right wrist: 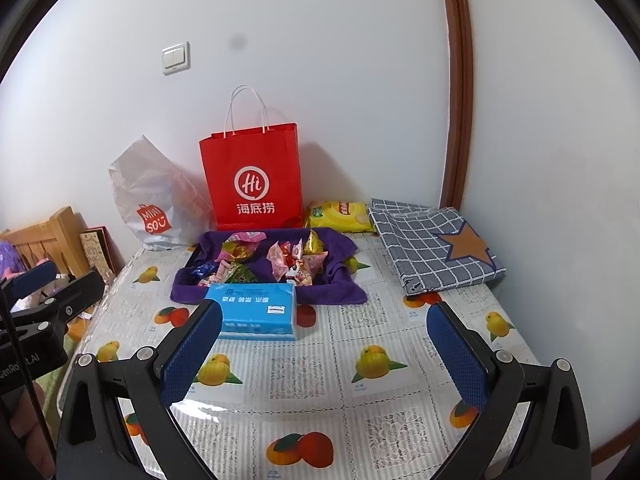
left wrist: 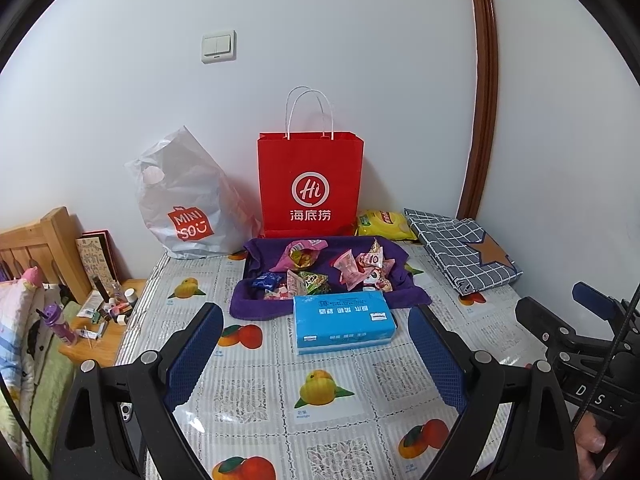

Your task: Organize snacks

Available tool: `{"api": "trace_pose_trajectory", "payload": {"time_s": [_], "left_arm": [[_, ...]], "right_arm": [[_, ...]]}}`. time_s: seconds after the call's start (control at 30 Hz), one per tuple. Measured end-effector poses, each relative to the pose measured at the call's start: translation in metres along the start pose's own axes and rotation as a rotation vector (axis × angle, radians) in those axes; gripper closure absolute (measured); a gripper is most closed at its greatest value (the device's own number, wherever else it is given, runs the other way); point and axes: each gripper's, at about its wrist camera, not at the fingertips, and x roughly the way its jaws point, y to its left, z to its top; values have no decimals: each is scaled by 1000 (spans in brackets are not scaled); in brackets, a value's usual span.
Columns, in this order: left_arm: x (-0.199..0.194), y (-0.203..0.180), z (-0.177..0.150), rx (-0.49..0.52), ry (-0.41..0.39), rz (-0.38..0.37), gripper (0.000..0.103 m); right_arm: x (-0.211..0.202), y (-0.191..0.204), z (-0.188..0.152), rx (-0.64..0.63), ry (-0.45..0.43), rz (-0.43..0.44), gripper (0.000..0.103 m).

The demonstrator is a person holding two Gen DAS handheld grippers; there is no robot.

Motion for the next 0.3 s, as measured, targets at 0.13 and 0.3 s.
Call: {"api": "trace_pose_trajectory", "payload": {"time_s": [0.13,0.3], "left_arm": [[0,0,0,0,-3,4,9],[0,1,0,0,-1,5,9]], "right_arm": [[-1,0,-1,6,-1,4,2],[0,1,-1,4,-2,8,2]]}}
